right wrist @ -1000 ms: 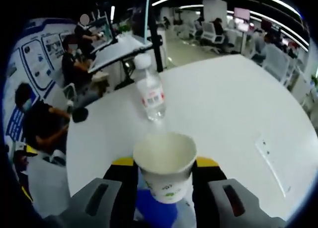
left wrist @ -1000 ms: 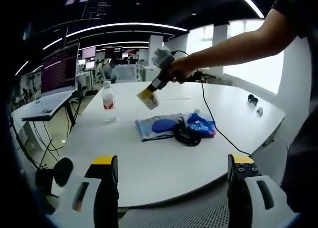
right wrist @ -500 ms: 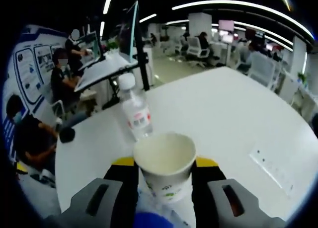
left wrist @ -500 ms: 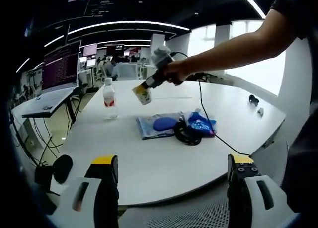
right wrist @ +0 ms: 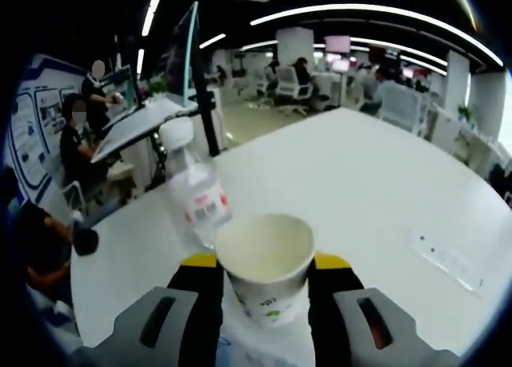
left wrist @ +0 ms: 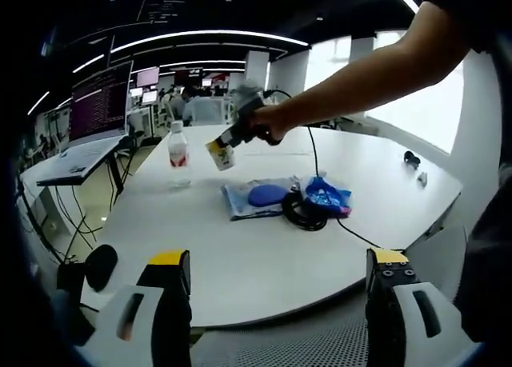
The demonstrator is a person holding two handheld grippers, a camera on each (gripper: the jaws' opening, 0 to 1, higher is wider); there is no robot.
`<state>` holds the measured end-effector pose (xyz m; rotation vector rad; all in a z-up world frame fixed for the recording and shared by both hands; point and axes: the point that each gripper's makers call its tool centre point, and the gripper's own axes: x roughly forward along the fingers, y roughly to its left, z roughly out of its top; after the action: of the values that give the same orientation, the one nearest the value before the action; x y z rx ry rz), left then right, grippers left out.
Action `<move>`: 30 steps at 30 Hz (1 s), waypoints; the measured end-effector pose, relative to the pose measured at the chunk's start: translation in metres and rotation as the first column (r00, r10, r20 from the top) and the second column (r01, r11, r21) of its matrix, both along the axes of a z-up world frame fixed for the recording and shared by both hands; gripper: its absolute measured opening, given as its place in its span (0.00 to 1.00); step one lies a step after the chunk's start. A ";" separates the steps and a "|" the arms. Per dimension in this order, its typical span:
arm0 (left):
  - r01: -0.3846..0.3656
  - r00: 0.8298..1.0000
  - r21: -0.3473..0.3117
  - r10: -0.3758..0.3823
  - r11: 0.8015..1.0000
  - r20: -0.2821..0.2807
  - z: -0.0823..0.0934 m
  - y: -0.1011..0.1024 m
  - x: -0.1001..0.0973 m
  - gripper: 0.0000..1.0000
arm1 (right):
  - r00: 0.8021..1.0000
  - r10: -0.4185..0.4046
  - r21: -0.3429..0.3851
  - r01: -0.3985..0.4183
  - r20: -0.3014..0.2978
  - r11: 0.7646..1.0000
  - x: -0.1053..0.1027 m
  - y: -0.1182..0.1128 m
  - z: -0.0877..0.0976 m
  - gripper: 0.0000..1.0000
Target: Arrange the tabletop items into an orderly group along one side of the table until the central work area is clear of visible clutter.
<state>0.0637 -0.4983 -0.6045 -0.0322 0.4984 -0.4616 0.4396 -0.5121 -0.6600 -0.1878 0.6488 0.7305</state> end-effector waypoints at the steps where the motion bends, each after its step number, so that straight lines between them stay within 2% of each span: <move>1: -0.007 1.000 -0.011 0.007 1.000 -0.003 -0.001 0.001 0.000 0.90 | 1.000 -0.006 0.002 0.006 0.003 1.000 0.001 0.001 -0.001 0.38; 8: -0.027 0.999 -0.020 0.026 0.999 -0.023 -0.005 0.003 -0.002 0.90 | 0.999 -0.032 0.011 0.032 0.005 0.999 0.014 0.013 -0.009 0.38; 10: -0.037 0.999 -0.026 0.036 0.999 -0.023 -0.005 0.004 -0.002 0.90 | 1.000 -0.025 -0.018 0.025 0.018 1.000 0.014 0.014 -0.012 0.38; 18: -0.060 0.998 -0.033 0.060 0.998 -0.018 -0.005 0.010 0.000 0.90 | 0.998 -0.060 0.025 0.060 0.009 0.998 0.025 0.026 -0.026 0.37; 23: -0.058 0.998 -0.030 0.058 0.998 -0.023 -0.005 0.009 -0.001 0.90 | 0.996 -0.090 0.050 0.088 0.024 0.995 0.027 0.032 -0.026 0.37; 30: -0.058 0.998 -0.023 0.057 0.998 -0.028 -0.007 0.009 -0.002 0.90 | 0.995 -0.085 0.054 0.082 0.052 0.995 0.027 0.042 -0.028 0.37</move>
<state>0.0622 -0.4896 -0.6112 -0.0759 0.5176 -0.4109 0.4666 -0.4704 -0.6877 -0.1317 0.5825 0.6586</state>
